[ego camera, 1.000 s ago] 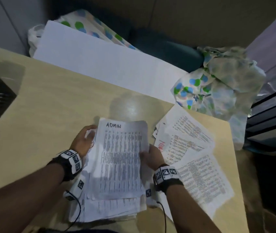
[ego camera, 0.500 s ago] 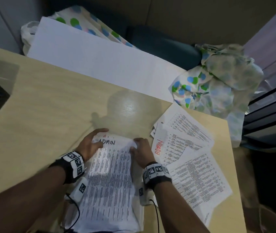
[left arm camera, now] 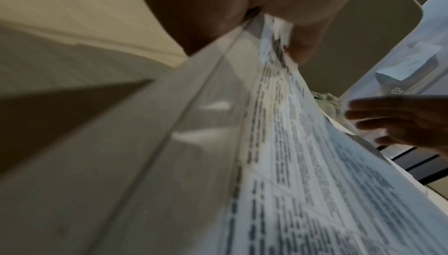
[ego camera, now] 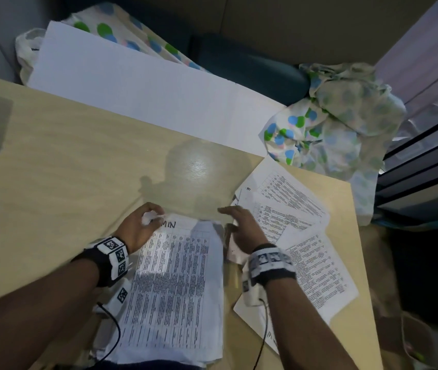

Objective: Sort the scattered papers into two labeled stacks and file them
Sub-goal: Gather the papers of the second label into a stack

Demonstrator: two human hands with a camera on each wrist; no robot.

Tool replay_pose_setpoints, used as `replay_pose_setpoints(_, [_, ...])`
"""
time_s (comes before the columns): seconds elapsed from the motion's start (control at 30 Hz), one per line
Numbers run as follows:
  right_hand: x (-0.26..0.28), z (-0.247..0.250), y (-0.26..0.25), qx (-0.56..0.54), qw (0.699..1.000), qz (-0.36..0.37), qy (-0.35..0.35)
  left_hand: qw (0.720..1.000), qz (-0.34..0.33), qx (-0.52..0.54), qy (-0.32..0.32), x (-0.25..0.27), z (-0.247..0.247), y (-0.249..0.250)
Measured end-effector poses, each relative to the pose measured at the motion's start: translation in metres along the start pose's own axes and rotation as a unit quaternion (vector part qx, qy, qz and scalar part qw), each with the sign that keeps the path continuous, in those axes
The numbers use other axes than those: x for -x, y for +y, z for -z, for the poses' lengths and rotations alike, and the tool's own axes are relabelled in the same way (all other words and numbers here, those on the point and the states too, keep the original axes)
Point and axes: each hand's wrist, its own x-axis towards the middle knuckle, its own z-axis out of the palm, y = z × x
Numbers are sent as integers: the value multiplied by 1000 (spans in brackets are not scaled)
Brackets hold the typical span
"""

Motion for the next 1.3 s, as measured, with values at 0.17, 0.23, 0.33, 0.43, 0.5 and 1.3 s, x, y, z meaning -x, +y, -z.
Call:
replay_pose_setpoints(0.17, [40, 57, 61, 108, 980, -122, -111, 998, 7, -64, -28, -4, 2, -21])
replay_pose_setpoints(0.23, [57, 63, 78, 201, 959, -110, -169, 997, 28, -62, -26, -6, 2, -22])
replay_pose_setpoints(0.33, [75, 55, 101, 297, 934, -54, -193, 996, 47, -70, -8, -5, 1, -21])
replay_pose_setpoints(0.43, [82, 43, 113, 331, 926, -19, -181, 995, 49, -92, -2, -2, 0, -17])
replay_pose_setpoints(0.5, [81, 41, 114, 340, 926, -4, -166, 993, 58, -102, 3, -2, -1, -18])
replay_pose_setpoints(1.3, [70, 37, 75, 448, 817, 149, -330, 990, 58, -128, 14, 0, -1, -22])
